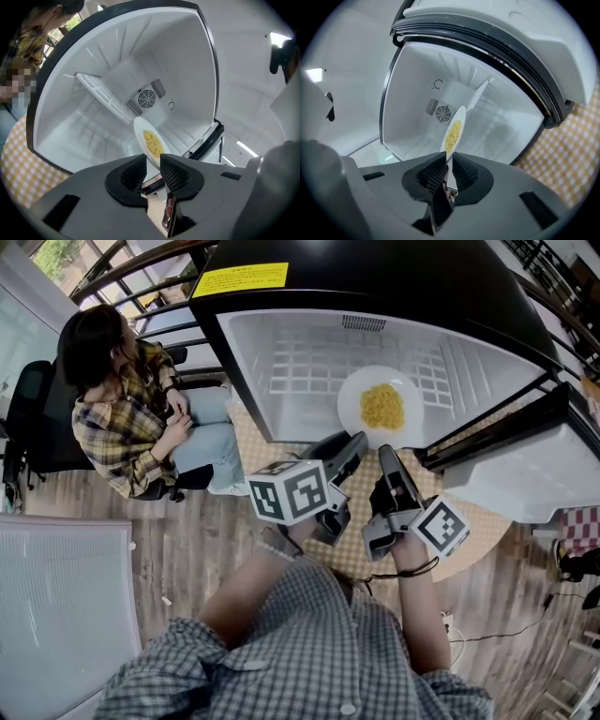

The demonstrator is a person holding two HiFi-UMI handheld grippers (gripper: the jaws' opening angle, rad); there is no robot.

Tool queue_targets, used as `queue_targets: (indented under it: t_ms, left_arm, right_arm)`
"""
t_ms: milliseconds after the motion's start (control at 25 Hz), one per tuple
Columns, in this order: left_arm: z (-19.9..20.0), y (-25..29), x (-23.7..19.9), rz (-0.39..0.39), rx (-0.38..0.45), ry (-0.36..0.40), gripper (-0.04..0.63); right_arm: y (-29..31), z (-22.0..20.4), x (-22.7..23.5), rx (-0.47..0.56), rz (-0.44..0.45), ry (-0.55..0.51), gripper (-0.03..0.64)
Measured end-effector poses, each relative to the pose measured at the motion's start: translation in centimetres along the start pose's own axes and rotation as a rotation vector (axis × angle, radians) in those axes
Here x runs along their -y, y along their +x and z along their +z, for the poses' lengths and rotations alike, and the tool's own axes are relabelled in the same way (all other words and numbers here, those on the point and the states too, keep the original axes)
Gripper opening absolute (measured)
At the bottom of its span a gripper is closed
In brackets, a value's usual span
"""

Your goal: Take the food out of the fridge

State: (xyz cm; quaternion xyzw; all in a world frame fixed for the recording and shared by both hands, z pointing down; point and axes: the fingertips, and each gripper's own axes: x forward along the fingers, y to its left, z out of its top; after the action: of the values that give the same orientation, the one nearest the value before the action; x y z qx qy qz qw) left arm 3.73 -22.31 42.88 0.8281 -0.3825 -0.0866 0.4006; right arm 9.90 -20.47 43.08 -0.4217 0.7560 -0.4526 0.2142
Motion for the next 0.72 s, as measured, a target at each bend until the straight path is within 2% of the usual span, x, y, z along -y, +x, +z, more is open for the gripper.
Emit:
queue_targets:
  t_ms: [360, 720]
  left_arm:
    - [-3.5, -0.6, 1.1, -0.053, -0.061, 0.002, 0.091]
    - [-6.7, -1.1, 0.7, -0.059, -0.122, 0.020, 0.089]
  right_arm:
    - [-3.6, -1.3, 1.3, 0.013, -0.044, -0.028, 0.035]
    - [-6.0, -3.3, 3.3, 0.008, -0.116, -0.022, 0.035]
